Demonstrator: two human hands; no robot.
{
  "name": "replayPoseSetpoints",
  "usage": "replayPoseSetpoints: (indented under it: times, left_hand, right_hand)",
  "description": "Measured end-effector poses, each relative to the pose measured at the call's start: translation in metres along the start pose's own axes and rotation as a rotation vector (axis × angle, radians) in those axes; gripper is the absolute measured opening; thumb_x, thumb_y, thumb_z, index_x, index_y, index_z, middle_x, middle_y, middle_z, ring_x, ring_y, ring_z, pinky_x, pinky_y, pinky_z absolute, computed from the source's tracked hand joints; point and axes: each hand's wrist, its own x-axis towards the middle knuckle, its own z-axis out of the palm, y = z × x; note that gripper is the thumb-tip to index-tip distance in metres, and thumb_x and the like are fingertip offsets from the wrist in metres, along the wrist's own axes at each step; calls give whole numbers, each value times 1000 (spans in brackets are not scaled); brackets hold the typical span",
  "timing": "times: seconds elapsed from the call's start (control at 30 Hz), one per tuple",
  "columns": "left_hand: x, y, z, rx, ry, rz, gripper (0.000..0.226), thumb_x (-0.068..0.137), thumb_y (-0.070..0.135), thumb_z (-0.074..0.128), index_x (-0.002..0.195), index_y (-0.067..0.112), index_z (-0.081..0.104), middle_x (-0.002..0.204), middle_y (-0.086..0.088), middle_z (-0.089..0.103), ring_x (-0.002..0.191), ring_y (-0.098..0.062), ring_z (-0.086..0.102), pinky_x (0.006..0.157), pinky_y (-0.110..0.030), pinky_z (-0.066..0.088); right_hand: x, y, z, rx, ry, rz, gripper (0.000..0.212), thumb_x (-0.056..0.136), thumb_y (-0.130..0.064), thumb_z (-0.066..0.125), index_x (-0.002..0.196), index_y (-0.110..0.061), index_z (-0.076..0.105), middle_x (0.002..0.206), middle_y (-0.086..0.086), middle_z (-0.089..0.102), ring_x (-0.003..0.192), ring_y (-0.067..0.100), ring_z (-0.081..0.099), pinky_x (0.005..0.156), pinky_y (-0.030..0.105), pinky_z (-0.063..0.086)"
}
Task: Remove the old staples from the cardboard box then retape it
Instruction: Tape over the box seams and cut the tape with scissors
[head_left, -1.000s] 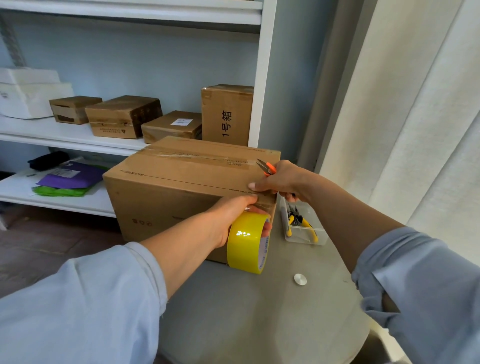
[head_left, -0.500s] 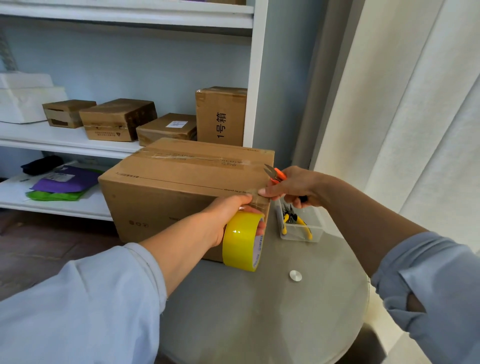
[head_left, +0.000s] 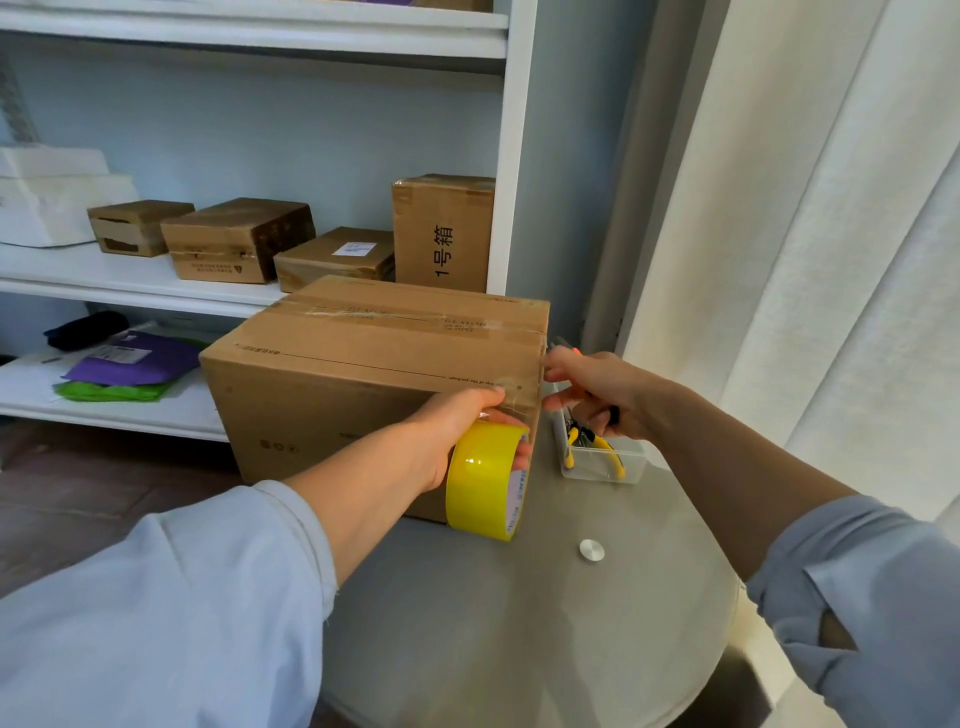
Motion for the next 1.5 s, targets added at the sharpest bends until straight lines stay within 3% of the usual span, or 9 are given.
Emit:
replayPoseSetpoints:
  times: [0.13, 0.37, 0.67, 0.8, 0.9, 1.03, 1.17, 1.3, 1.5]
  left_hand:
    - [1, -1, -1, -11, -2, 6, 39, 97, 31, 49, 88, -3, 65, 58, -15, 67, 43, -20, 65, 42, -26, 54]
    - [9, -5, -7, -23, -36, -7, 37, 95, 34, 51, 87, 3, 68, 65, -13, 70, 52, -19, 68, 54, -26, 57]
    - [18, -8, -7, 3, -52, 26, 11, 89, 18, 62, 87, 8, 67, 67, -10, 70, 56, -18, 67, 65, -29, 55]
    - [17, -11, -7, 34, -16, 33, 12, 86, 21, 66, 92, 11, 69, 90, -13, 69, 78, -24, 66, 77, -37, 54]
    - [15, -11, -7, 67, 17, 46, 25, 83, 23, 70, 106, 12, 68, 107, -14, 67, 91, -28, 65, 76, -38, 54]
    - [9, -11, -12, 83, -9, 6, 11, 85, 25, 67, 91, 17, 71, 98, -9, 69, 85, -25, 64, 73, -36, 54]
    - [3, -10, -13, 54, -61, -58, 14, 90, 28, 61, 84, 19, 69, 86, -5, 68, 78, -21, 63, 72, -35, 52]
    - [-2, -9, -13, 94, -70, -61, 16, 94, 26, 56, 86, 19, 67, 88, -5, 66, 77, -20, 62, 69, -35, 52]
    - [-1, -10, -13, 126, -61, -59, 12, 91, 26, 59, 87, 20, 68, 95, -8, 66, 80, -22, 63, 69, -36, 53]
  right_hand:
    - [0, -5, 13, -193, -9, -75, 63, 73, -67, 63, 103, -12, 59, 84, 5, 61, 45, 7, 30, 46, 20, 29]
    - [4, -5, 23, -162, 1, -56, 44, 79, -50, 70, 94, -12, 54, 77, 4, 49, 51, 9, 33, 48, 22, 29]
    - [-13, -8, 17, -267, -1, -133, 48, 85, -56, 59, 96, -9, 56, 71, 3, 51, 50, 10, 35, 46, 22, 31]
    - [-23, 2, 14, -258, -40, -97, 40, 82, -47, 68, 93, -10, 59, 72, 2, 57, 49, 8, 36, 46, 21, 31]
    - [-29, 7, 19, -230, -40, -110, 43, 87, -48, 62, 99, -7, 57, 72, 2, 56, 48, 8, 35, 43, 20, 30]
    - [-38, 0, 9, -221, 47, -102, 46, 94, -56, 42, 89, -12, 52, 66, 2, 48, 45, 9, 29, 40, 18, 25]
    - [-53, -7, -18, -75, -168, -18, 35, 102, -35, 36, 88, -11, 57, 62, 1, 47, 41, 7, 33, 35, 15, 26]
    - [-57, -2, -25, -145, -353, 19, 42, 98, -43, 43, 103, -7, 65, 68, 0, 48, 49, 6, 36, 39, 14, 29]
    - [-53, 4, -20, -236, -428, 58, 51, 95, -46, 45, 113, -3, 65, 69, 0, 45, 49, 5, 32, 38, 13, 26]
